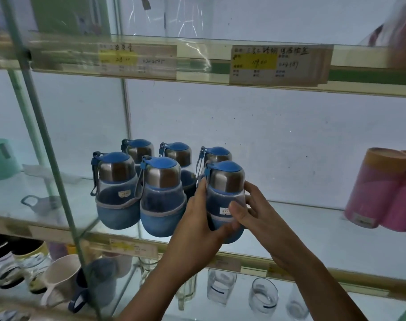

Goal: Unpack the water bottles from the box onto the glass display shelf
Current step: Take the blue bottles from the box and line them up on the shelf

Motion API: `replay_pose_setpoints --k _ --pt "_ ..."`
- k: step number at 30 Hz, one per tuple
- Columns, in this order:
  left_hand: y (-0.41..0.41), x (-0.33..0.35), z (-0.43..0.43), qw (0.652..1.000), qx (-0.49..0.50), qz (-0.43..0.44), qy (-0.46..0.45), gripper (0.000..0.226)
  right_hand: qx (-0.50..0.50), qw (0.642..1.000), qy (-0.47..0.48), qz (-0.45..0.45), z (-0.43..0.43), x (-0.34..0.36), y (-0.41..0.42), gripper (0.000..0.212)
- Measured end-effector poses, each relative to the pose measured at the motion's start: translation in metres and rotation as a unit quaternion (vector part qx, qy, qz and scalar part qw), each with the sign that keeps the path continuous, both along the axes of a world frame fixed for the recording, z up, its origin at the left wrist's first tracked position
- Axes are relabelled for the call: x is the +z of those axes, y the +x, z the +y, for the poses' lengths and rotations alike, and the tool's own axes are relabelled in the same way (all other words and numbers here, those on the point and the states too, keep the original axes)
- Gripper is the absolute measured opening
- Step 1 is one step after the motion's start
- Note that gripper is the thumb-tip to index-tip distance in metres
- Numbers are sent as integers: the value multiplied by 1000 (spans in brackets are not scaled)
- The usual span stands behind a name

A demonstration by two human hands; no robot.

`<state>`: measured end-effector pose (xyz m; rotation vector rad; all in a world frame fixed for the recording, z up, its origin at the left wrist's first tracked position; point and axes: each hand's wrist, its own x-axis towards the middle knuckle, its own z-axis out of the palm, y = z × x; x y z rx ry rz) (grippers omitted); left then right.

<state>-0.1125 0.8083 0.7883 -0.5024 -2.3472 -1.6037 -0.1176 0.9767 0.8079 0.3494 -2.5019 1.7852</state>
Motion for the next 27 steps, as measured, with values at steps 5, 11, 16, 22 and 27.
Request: replay_pose_setpoints --k 5,11,16,22,27 --pt "7 -5 2 998 47 39 -29 99 -4 999 39 -5 -2 -5 0 77" --pt "23 -11 5 988 115 78 -65 103 4 997 73 -7 -1 -3 5 75" --pt "31 -19 4 979 157 95 -87 108 7 996 84 -6 -4 -1 11 83" --pt "38 -24 0 960 209 128 -134 102 -5 995 97 -8 -4 -3 11 76" --pt "38 -25 -8 957 211 129 -150 92 -21 994 107 -12 -5 -8 9 67"
